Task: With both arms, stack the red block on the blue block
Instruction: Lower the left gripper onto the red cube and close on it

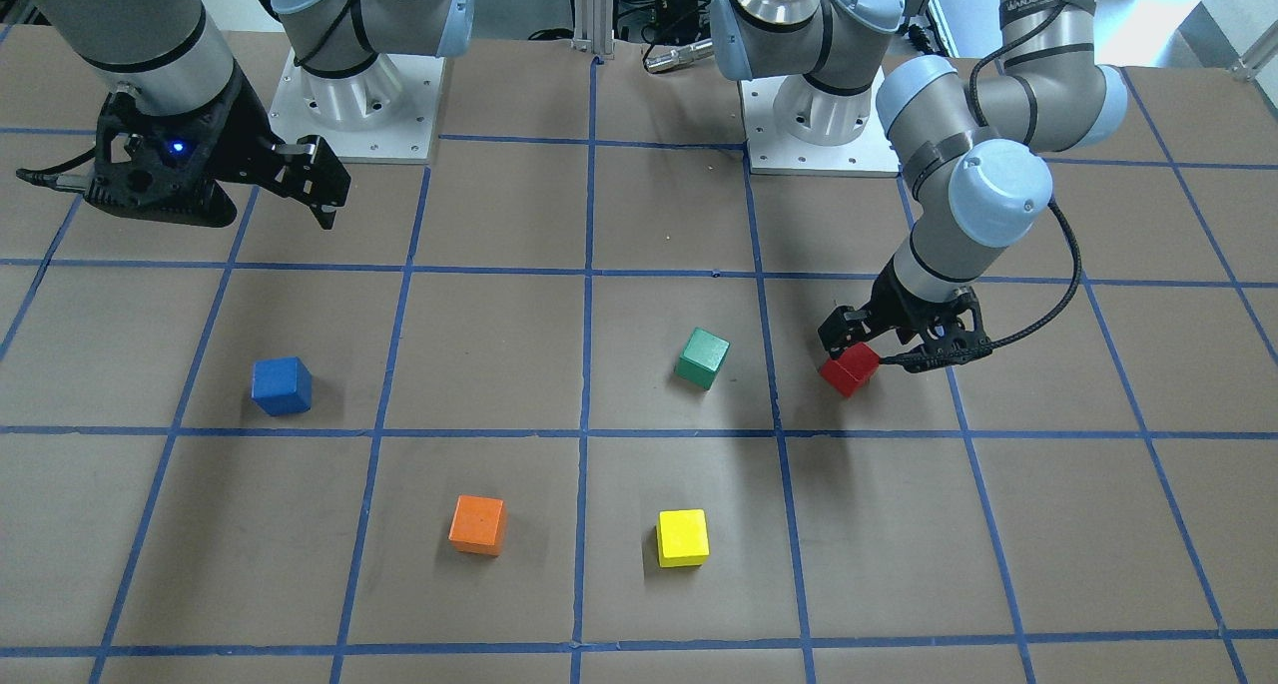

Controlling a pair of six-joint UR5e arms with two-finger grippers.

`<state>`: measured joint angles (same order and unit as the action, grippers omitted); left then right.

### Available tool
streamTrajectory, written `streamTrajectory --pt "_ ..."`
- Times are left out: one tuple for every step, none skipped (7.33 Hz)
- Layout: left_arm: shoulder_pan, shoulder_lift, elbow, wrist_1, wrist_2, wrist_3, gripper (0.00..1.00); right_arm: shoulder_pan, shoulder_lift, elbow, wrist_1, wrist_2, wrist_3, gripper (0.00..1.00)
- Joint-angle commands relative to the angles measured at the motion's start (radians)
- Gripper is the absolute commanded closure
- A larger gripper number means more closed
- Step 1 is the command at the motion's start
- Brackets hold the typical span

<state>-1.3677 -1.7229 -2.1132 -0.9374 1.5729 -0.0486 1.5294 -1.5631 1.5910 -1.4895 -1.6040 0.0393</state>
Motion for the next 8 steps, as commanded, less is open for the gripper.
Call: streamTrajectory --pt "0.001 -0.043 -0.048 0.084 -0.005 -0.025 0.00 0.000 -0.002 0.000 0.002 0.000 0.001 0.00" --pt "0.001 -0.066 -0.050 0.084 -0.005 -0.024 0.21 0.000 -0.003 0.000 0.009 -0.004 0.001 0.00" --pt "0.001 -0.076 -0.041 0.086 -0.005 -0.024 0.68 0.000 -0.003 0.000 0.012 -0.004 0.001 0.00" --pt "0.001 -0.083 -0.028 0.092 -0.007 -0.027 0.90 0.000 -0.002 0.000 0.012 -0.004 0.001 0.00" --pt "-0.007 -0.081 0.022 0.094 -0.004 -0.022 0.91 0.000 -0.002 0.000 0.012 -0.005 0.002 0.00" --pt "-0.034 -0.075 0.095 0.041 -0.001 -0.017 0.91 -0.003 -0.002 0.000 0.011 -0.005 0.002 0.00" --pt "-0.083 -0.063 0.163 -0.042 -0.005 0.004 0.91 -0.005 -0.002 0.000 0.015 -0.005 0.002 0.00" --pt "-0.162 -0.064 0.215 -0.082 -0.005 0.018 0.91 -0.005 -0.002 0.000 0.015 -0.005 0.002 0.00"
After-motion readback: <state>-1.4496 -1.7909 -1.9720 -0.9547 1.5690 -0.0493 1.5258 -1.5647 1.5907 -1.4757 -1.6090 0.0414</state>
